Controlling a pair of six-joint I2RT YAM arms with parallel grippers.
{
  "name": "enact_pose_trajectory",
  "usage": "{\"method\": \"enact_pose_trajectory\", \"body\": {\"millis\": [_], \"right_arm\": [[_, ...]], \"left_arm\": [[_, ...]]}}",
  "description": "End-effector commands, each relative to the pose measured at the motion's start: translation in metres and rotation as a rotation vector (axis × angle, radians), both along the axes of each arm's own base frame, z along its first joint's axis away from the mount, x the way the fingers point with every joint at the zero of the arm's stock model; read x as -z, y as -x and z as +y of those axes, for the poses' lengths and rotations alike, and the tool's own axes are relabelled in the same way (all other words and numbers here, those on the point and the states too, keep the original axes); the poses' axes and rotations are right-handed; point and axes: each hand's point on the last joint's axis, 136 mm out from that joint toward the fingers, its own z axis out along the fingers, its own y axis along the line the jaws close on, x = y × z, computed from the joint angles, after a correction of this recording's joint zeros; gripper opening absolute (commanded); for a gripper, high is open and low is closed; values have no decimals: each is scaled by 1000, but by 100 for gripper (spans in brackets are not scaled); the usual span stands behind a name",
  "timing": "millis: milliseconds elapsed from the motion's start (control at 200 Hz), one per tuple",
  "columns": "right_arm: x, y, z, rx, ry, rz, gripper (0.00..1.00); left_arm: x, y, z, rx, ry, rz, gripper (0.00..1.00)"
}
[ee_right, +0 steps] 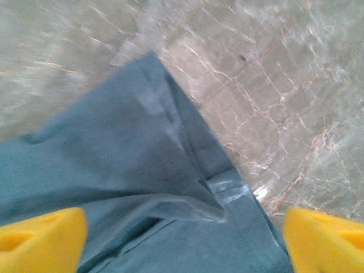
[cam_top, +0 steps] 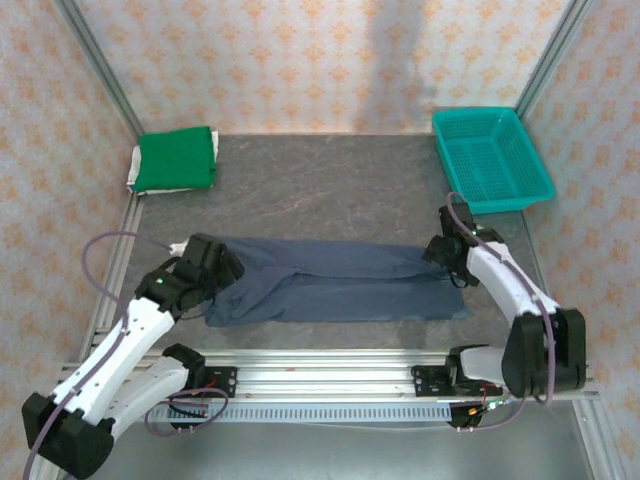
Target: Fold and stack the t-shirts
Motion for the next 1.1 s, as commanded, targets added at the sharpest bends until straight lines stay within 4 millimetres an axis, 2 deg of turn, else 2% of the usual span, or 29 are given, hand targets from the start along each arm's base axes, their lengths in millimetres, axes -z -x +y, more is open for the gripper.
{"method": "enact_pose_trajectory", "body": {"millis": [0, 85, 165, 270, 330, 450, 716, 1096], "right_arm": [[-39, -12, 29, -171, -120, -157, 100], [-52, -13, 51, -265, -213, -189, 99], [-49, -11, 65, -317, -270, -162, 99], [-43, -10, 73, -338, -304, -134, 99], [-42, -10, 77, -346, -325, -130, 99], [-42, -10, 80, -355, -338, -129, 99], [-39, -7, 79, -342, -337, -121, 99], [-35, -8, 78, -329, -338, -116, 99]], "left_arm": [[-27, -21, -10, 97, -42, -68, 79], [-7, -29, -34, 230, -47, 67, 79], [20, -33, -52, 334, -67, 202, 75], [48, -42, -70, 426, -63, 301, 67], [61, -46, -75, 450, -78, 353, 60], [82, -52, -73, 492, -143, 433, 55], [98, -67, -78, 521, -181, 454, 53], [114, -76, -88, 558, -195, 479, 45]]}}
